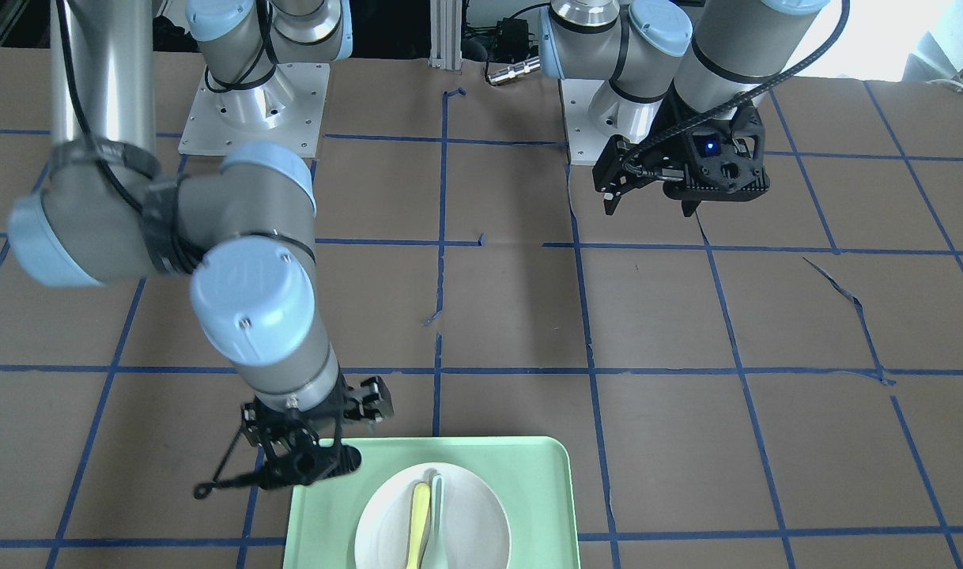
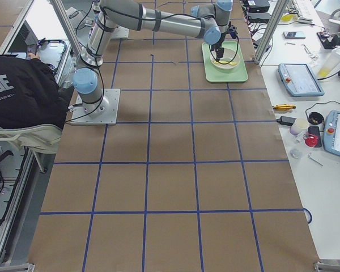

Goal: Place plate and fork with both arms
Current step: 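Reach the right gripper over the plate and grasp the yellow fork, then lift the yellow fork out and lower it onto the tray beside the plate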

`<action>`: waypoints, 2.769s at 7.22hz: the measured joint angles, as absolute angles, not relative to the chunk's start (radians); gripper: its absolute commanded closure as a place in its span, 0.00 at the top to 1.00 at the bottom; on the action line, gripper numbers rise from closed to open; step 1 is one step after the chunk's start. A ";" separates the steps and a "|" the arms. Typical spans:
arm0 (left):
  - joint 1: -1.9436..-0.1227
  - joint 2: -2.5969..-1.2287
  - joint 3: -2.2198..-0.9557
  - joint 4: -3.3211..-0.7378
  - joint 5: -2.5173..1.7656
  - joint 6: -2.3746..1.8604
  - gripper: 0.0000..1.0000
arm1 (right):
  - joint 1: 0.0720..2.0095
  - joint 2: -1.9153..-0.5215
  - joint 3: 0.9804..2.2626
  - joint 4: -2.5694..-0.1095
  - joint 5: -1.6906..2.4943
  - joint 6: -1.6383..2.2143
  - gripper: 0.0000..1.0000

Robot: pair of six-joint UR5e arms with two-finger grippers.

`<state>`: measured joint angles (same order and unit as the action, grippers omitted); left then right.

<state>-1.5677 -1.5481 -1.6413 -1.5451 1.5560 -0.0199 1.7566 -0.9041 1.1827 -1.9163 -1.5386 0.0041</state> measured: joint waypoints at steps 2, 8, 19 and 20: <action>-1.568 -1.550 -1.649 -1.542 1.557 -0.020 1.00 | 1.772 -0.768 1.066 -1.942 -1.502 0.071 0.92; -1.568 -1.547 -1.679 -1.515 1.557 -0.020 1.00 | 1.797 -0.645 0.955 -1.996 -1.492 0.155 0.57; -1.567 -1.547 -1.675 -1.513 1.555 -0.017 1.00 | 1.805 -0.621 0.966 -2.016 -1.505 0.177 0.00; -1.567 -1.547 -1.675 -1.512 1.555 -0.017 1.00 | 1.805 -0.622 0.966 -2.016 -1.505 0.178 0.00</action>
